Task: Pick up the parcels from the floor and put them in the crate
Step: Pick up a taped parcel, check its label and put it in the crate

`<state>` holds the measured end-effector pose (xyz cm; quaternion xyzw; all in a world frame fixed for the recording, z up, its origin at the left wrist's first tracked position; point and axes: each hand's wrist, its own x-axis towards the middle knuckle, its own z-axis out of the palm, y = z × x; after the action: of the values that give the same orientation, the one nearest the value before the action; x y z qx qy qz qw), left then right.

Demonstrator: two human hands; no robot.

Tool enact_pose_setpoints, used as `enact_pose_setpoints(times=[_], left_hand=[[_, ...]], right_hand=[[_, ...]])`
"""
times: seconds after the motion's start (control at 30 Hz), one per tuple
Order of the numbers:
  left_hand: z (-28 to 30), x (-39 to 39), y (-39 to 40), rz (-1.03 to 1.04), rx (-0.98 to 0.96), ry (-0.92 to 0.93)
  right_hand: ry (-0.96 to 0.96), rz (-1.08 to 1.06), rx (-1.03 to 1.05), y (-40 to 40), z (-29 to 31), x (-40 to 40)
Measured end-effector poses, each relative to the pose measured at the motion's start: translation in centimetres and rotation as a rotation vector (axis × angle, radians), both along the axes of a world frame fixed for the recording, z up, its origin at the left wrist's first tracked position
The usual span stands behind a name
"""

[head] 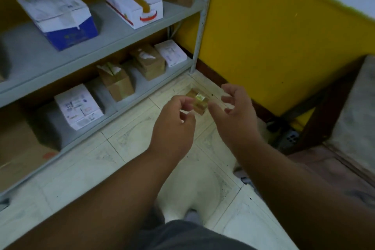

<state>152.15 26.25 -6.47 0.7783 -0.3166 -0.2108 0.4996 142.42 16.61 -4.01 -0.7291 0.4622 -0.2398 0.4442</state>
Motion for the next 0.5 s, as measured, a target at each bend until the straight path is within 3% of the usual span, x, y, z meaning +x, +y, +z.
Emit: enact_pose_setpoints(times=[0.5], left_hand=[[-4.6, 21.6, -24.3, -0.264, 0.098, 0.020]], right_hand=[[0.143, -0.111, -0.003, -21.4, -3.0, 18.3]])
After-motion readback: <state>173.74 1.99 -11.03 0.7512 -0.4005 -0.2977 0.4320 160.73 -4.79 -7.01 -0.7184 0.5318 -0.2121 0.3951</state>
